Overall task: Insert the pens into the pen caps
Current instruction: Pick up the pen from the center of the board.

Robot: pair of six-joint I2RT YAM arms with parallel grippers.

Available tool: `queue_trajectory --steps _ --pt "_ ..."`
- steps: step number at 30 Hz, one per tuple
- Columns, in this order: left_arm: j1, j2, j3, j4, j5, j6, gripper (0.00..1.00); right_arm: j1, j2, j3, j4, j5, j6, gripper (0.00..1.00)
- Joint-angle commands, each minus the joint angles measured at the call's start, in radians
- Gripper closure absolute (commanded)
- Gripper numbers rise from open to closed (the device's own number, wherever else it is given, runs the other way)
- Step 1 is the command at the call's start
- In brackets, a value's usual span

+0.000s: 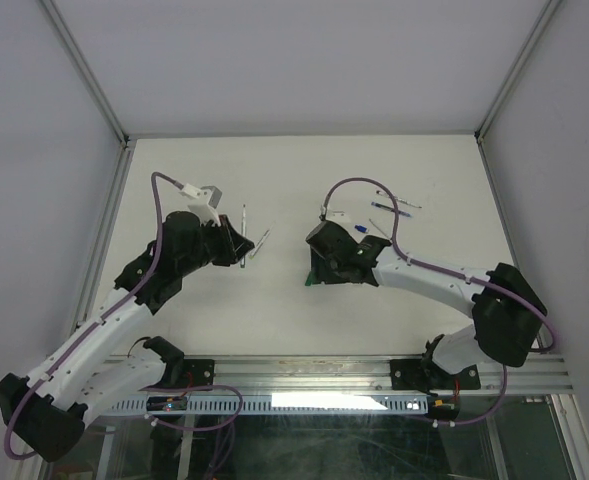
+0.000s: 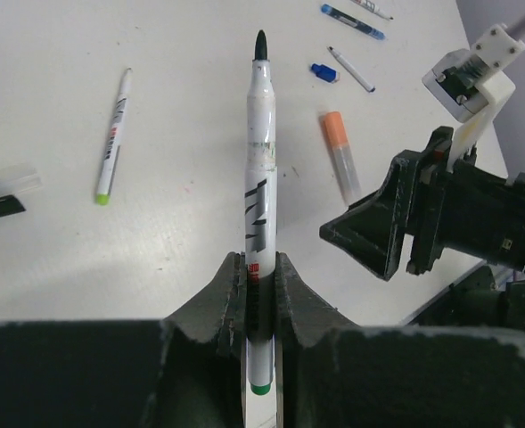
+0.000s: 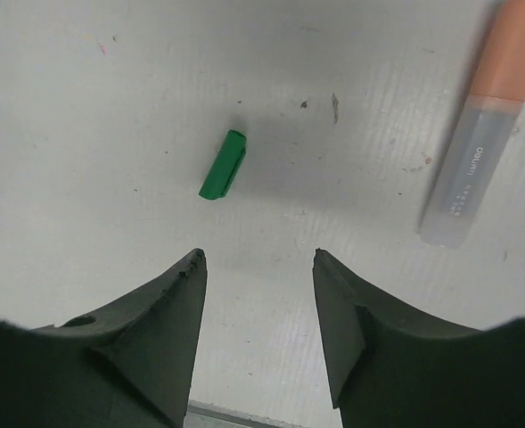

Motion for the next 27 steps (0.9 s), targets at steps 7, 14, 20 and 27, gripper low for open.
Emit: queue_trajectory --steps 7,14,20,27 --pt "0.010 -0.153 0.023 -0.139 -0.134 0.110 0.99 -0.047 0.065 0.119 0.039 0.021 -0.296 0.46" --pt "0.009 -0.220 0.014 -0.140 -0.184 0.111 0.98 -0.063 -0.174 -0.141 0.556 -0.279 -0.827 0.47" --pt "0.010 -0.247 0.010 -0.146 -0.219 0.106 0.96 -0.078 -0.173 -0.102 0.303 -0.598 -1.433 0.47" --pt "0.010 -0.253 0.009 -0.147 -0.228 0.102 0.95 -0.078 0.000 0.047 -0.075 -0.666 -1.956 0.45"
